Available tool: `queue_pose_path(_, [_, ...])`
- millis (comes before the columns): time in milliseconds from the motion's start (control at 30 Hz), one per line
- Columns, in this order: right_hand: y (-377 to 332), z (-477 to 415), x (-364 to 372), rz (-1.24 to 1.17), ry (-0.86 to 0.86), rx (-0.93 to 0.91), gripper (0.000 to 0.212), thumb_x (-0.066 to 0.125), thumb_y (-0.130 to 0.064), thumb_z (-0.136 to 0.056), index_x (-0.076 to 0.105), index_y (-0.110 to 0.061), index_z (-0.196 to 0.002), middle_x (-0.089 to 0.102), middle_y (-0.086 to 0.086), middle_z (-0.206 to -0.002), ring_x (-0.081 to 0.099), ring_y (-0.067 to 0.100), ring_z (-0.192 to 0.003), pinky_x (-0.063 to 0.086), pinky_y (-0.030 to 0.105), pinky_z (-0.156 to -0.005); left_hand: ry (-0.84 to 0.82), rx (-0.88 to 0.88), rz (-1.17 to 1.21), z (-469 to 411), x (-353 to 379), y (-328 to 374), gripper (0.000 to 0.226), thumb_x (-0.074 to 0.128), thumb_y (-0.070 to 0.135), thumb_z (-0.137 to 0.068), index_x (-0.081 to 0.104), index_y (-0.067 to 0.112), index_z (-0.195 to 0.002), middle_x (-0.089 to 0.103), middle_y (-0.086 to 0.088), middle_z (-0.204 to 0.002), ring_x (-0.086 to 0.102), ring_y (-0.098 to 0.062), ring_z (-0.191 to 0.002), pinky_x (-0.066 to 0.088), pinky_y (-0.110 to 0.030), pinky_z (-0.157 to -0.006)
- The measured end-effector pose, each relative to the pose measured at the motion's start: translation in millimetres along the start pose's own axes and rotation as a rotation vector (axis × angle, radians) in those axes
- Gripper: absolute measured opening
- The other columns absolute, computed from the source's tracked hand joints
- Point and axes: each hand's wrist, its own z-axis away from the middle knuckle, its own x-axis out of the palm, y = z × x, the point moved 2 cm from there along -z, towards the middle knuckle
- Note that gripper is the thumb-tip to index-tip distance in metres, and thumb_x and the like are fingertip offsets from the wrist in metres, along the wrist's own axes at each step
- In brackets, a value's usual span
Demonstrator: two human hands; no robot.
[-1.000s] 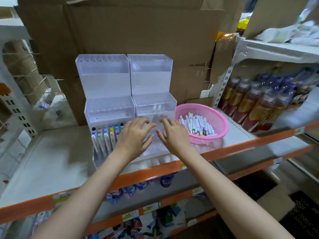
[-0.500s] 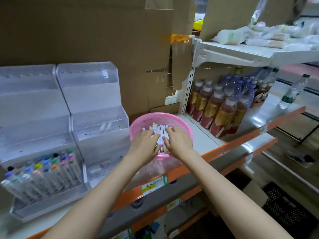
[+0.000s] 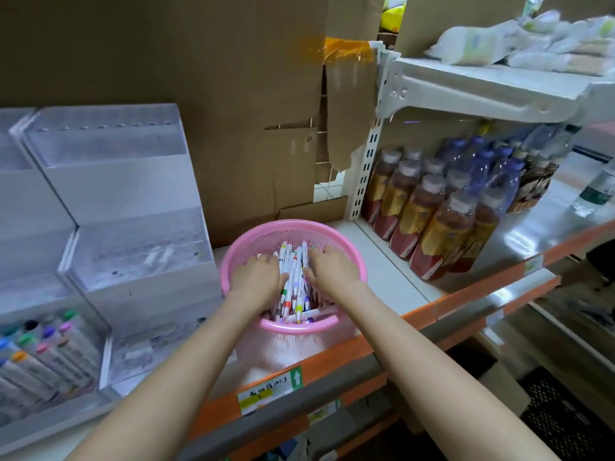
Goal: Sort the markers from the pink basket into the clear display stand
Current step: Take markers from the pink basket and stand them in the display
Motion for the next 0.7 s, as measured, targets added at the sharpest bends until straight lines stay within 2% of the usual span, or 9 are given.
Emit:
queue_pose_path(100, [1.2,-3.4,1.7,0.017,-0.003,-0.025,0.03,0.041,-0.019,-0.099,0.05,-0.013,-0.127,0.059,0.012,-0.108,0.059,0.031,-0.095,0.041,0.034,-0.067,0.01,-0.011,0.029,-0.4,-1.8,0.8,0.039,0.039,0.035,-0.098,0.05,0.01,-0.126,0.054,-0.011,-0.124,0.053,-0.027,-0.107,0.045,-0.04,-0.083])
queue_pose_path(167, [1.2,-3.7,1.3,0.011,-0.005,-0.038,0.03,0.041,-0.013,-0.098,0.051,-0.014,-0.126,0.061,0.01,-0.103,0.06,0.029,-0.09,0.044,0.034,-0.066,0.046,-0.018,0.076,2.5,-4.7,1.9,0.031,0.041,0.025,-0.099,0.054,0.009,-0.121,0.056,-0.01,-0.118,0.054,-0.021,-0.095,0.045,-0.034,-0.077])
queue_pose_path(233, [1.3,-3.4,0.7,-0.013,-0.008,-0.047,0.029,0.042,-0.014,-0.098,0.052,-0.014,-0.125,0.061,0.008,-0.098,0.058,0.025,-0.083,0.047,0.035,-0.066,0.083,-0.028,0.141,5.6,-7.4,1.0,0.026,0.045,0.009,-0.094,0.057,0.008,-0.118,0.056,-0.009,-0.11,0.052,-0.016,-0.082,0.046,-0.027,-0.069])
queue_pose_path(300, [1.3,-2.8,0.3,-0.03,-0.007,-0.057,0.027,0.041,-0.015,-0.098,0.051,-0.014,-0.123,0.057,0.005,-0.092,0.053,0.022,-0.077,0.044,0.033,-0.063,0.098,-0.043,0.19,7.9,-8.8,-1.4,0.027,0.049,0.001,-0.089,0.059,0.008,-0.114,0.053,-0.006,-0.103,0.051,-0.016,-0.078,0.045,-0.025,-0.066])
queue_pose_path(467, [1.5,-1.3,-1.1,-0.168,-0.002,0.006,0.016,0.044,-0.011,-0.096,0.053,-0.014,-0.109,0.06,0.006,-0.089,0.055,0.022,-0.074,0.043,0.032,-0.062,0.126,-0.088,0.279,9.8,-13.2,-1.2,0.017,0.05,0.0,-0.089,0.058,0.012,-0.098,0.055,-0.007,-0.099,0.045,-0.01,-0.071,0.037,-0.02,-0.062])
queue_pose_path(567, [2.3,-3.8,0.1,-0.195,-0.016,0.08,0.013,0.048,-0.001,-0.091,0.048,-0.014,-0.095,0.054,0.005,-0.082,0.054,0.024,-0.076,0.041,0.032,-0.061,0.112,-0.112,0.267,10.3,-14.6,0.0,0.018,0.05,0.0,-0.09,0.057,0.009,-0.103,0.063,-0.008,-0.094,0.052,-0.014,-0.073,0.041,-0.025,-0.063])
queue_pose_path(700, [3.5,-3.8,0.0,-0.266,-0.056,0.121,0.017,0.056,0.0,-0.084,0.047,-0.014,-0.084,0.048,0.0,-0.071,0.05,0.017,-0.065,0.034,0.024,-0.048,0.092,-0.099,0.211,10.4,-14.0,1.0,0.008,0.051,0.01,-0.093,0.057,0.011,-0.098,0.057,0.001,-0.08,0.054,-0.014,-0.069,0.041,-0.025,-0.06])
